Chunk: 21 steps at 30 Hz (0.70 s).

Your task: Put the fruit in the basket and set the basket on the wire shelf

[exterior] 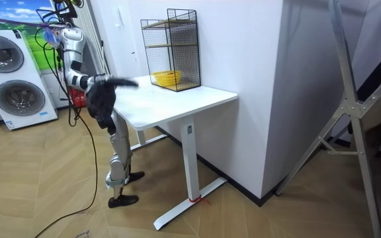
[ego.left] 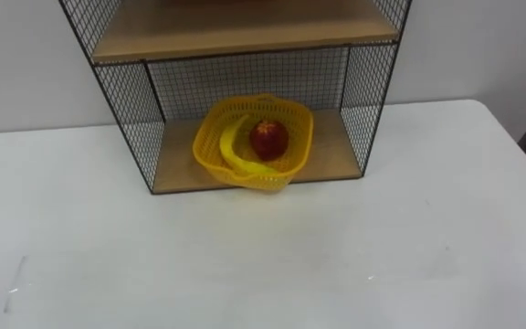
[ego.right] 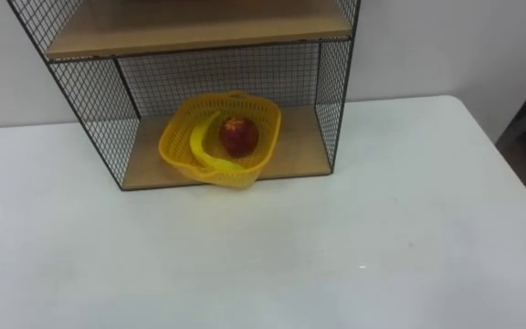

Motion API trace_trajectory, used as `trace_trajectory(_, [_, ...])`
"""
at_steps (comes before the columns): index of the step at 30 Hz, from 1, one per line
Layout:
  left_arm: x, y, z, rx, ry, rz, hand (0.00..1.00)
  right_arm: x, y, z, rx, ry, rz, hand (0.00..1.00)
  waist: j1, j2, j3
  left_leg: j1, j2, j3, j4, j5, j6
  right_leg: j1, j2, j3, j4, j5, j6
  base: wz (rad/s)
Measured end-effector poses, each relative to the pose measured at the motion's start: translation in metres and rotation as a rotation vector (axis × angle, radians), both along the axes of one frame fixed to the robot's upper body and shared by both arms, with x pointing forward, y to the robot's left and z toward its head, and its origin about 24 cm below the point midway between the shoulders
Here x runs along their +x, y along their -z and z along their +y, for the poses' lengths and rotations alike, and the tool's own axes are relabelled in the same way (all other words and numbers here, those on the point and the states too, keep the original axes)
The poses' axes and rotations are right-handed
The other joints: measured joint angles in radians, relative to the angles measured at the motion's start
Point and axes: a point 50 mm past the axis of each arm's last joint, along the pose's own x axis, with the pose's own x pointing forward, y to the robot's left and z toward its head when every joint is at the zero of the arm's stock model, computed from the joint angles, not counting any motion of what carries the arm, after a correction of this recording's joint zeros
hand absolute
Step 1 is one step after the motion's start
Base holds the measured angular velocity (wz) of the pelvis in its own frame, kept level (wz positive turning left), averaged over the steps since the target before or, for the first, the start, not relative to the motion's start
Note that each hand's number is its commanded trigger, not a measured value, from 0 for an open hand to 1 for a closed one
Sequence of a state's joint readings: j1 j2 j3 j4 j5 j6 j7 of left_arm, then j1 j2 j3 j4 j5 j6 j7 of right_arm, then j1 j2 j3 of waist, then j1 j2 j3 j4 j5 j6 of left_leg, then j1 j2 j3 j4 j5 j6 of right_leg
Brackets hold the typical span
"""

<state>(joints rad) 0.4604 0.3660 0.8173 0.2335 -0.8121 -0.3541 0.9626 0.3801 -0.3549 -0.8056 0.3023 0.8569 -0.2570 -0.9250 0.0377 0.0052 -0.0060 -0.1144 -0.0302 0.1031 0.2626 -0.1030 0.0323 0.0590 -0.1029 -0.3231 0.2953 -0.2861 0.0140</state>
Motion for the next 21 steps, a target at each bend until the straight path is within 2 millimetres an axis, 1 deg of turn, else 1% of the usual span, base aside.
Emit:
trace_trajectory(1, [-0.006, 0.011, 0.0, -0.057, -0.02, -0.003, 0.0, -0.006, 0.01, 0.0, 0.05, 0.019, 0.009, 0.0, -0.002, 0.0, 0.0003, -0.002, 0.001, 0.001, -0.002, 0.001, 0.0, -0.003, -0.001, 0.001, 0.0, 0.001, -0.002, 0.0])
trace_trajectory(3, [-0.034, 0.053, -0.006, -0.27, -0.119, 0.001, 0.0, -0.037, 0.048, 0.004, 0.235, 0.107, 0.073, 0.0, -0.01, 0.001, -0.0002, -0.002, 0.002, 0.001, -0.005, 0.003, -0.001, -0.003, -0.002, 0.003, -0.007, 0.005, -0.004, 0.0])
trace_trajectory(4, [-0.042, 0.064, -0.01, -0.317, -0.145, 0.011, 0.0, -0.046, 0.057, 0.007, 0.279, 0.135, 0.093, 0.0, -0.01, 0.001, -0.0003, 0.001, 0.002, 0.001, -0.005, 0.003, -0.001, 0.0, -0.002, 0.006, -0.009, 0.005, -0.004, 0.0])
trace_trajectory(5, [-0.058, 0.083, -0.019, -0.406, -0.187, 0.044, 0.0, -0.066, 0.075, 0.015, 0.368, 0.193, 0.126, 0.0, -0.007, 0.002, -0.0004, 0.004, 0.005, 0.001, -0.004, 0.003, -0.001, 0.005, -0.002, 0.005, -0.012, 0.005, -0.001, 0.0])
trace_trajectory(6, [-0.074, 0.101, -0.032, -0.486, -0.236, 0.06, 0.0, -0.088, 0.09, 0.026, 0.458, 0.257, 0.149, 0.0, -0.007, 0.001, -0.0018, 0.006, 0.01, 0.001, -0.005, 0.002, -0.001, 0.008, -0.001, 0.005, -0.016, 0.001, 0.005, -0.03])
trace_trajectory(7, [-0.083, 0.109, -0.04, -0.528, -0.262, 0.077, 0.0, -0.098, 0.097, 0.034, 0.496, 0.284, 0.159, 0.0, -0.006, 0.002, -0.0024, 0.007, 0.012, 0.003, -0.005, 0.002, -0.002, 0.008, -0.001, 0.005, -0.016, 0.001, 0.004, -0.08])
trace_trajectory(9, [-0.113, 0.135, -0.073, -0.678, -0.323, 0.153, 0.0, -0.128, 0.118, 0.065, 0.615, 0.338, 0.238, 0.0, -0.006, 0.001, -0.0032, 0.011, 0.016, 0.011, -0.004, 0.0, -0.002, 0.012, 0.0, 0.007, -0.017, 0.0, 0.0, -0.11])
trace_trajectory(10, [-0.117, 0.141, -0.08, -0.713, -0.321, 0.18, 0.0, -0.133, 0.124, 0.072, 0.647, 0.34, 0.266, 0.0, -0.008, 0.0, -0.0038, 0.013, 0.016, 0.012, -0.005, 0.0, -0.002, 0.013, 0.0, 0.008, -0.017, 0.001, 0.002, -0.08])
trace_trajectory(12, [-0.128, 0.16, -0.108, -0.851, -0.227, 0.346, 0.0, -0.147, 0.143, 0.104, 0.784, 0.309, 0.37, 0.0, -0.014, -0.002, -0.0044, 0.023, 0.016, 0.013, -0.008, 0.001, -0.003, 0.023, 0.002, 0.014, -0.018, 0.004, 0.005, 0.0])
trace_trajectory(13, [-0.129, 0.164, -0.114, -0.884, -0.186, 0.395, 0.0, -0.146, 0.147, 0.11, 0.819, 0.282, 0.396, 0.0, -0.016, -0.003, -0.0048, 0.028, 0.016, 0.013, -0.008, 0.0, -0.003, 0.028, 0.002, 0.014, -0.02, 0.004, 0.005, 0.0])
trace_trajectory(14, [-0.129, 0.172, -0.123, -0.947, -0.079, 0.509, 0.0, -0.145, 0.155, 0.122, 0.877, 0.218, 0.455, 0.0, -0.018, -0.005, -0.0045, 0.039, 0.017, 0.016, -0.01, 0.0, -0.003, 0.038, 0.002, 0.016, -0.02, 0.004, 0.005, -0.05])
trace_trajectory(15, [-0.127, 0.178, -0.131, -1.001, 0.034, 0.605, 0.0, -0.137, 0.163, 0.13, 0.934, 0.126, 0.507, 0.0, -0.024, -0.005, -0.004, 0.047, 0.018, 0.019, -0.009, -0.001, -0.003, 0.045, 0.003, 0.018, -0.021, 0.004, 0.005, -0.09])
trace_trajectory(16, [-0.126, 0.181, -0.134, -1.028, 0.096, 0.649, 0.0, -0.13, 0.167, 0.133, 0.959, 0.067, 0.536, 0.0, -0.029, -0.005, -0.004, 0.052, 0.018, 0.02, -0.011, -0.002, -0.003, 0.048, 0.003, 0.02, -0.021, 0.005, 0.004, -0.08])
trace_trajectory(17, [-0.12, 0.186, -0.14, -1.073, 0.238, 0.745, 0.0, -0.12, 0.173, 0.136, 0.992, -0.053, 0.61, 0.0, -0.036, -0.006, -0.0035, 0.059, 0.018, 0.021, -0.015, -0.001, -0.003, 0.053, 0.002, 0.019, -0.022, 0.006, 0.004, -0.07])
trace_trajectory(18, [-0.11, 0.192, -0.144, -1.098, 0.385, 0.832, 0.0, -0.104, 0.179, 0.138, 1.006, -0.191, 0.671, 0.0, -0.037, -0.008, -0.0025, 0.068, 0.015, 0.02, -0.023, 0.001, -0.006, 0.06, 0.001, 0.019, -0.025, 0.01, 0.006, -0.05])
trace_trajectory(19, [-0.104, 0.195, -0.146, -1.107, 0.453, 0.864, 0.0, -0.096, 0.181, 0.139, 1.012, -0.258, 0.702, 0.0, -0.037, -0.008, -0.0023, 0.074, 0.015, 0.02, -0.026, 0.001, -0.007, 0.064, 0.001, 0.021, -0.028, 0.012, 0.006, -0.06])
trace_trajectory(20, [-0.091, 0.201, -0.149, -1.124, 0.589, 0.919, 0.0, -0.082, 0.186, 0.142, 1.021, -0.397, 0.76, 0.0, -0.036, -0.009, -0.0029, 0.077, 0.015, 0.017, -0.025, 0.002, -0.008, 0.072, 0.005, 0.018, -0.038, 0.017, 0.005, -0.06])
trace_trajectory(21, [-0.076, 0.207, -0.154, -1.138, 0.72, 0.972, 0.0, -0.065, 0.19, 0.144, 1.02, -0.55, 0.824, 0.0, -0.034, -0.011, -0.0015, 0.08, 0.016, 0.017, -0.027, 0.002, -0.008, 0.075, 0.007, 0.019, -0.044, 0.022, 0.004, -0.05])
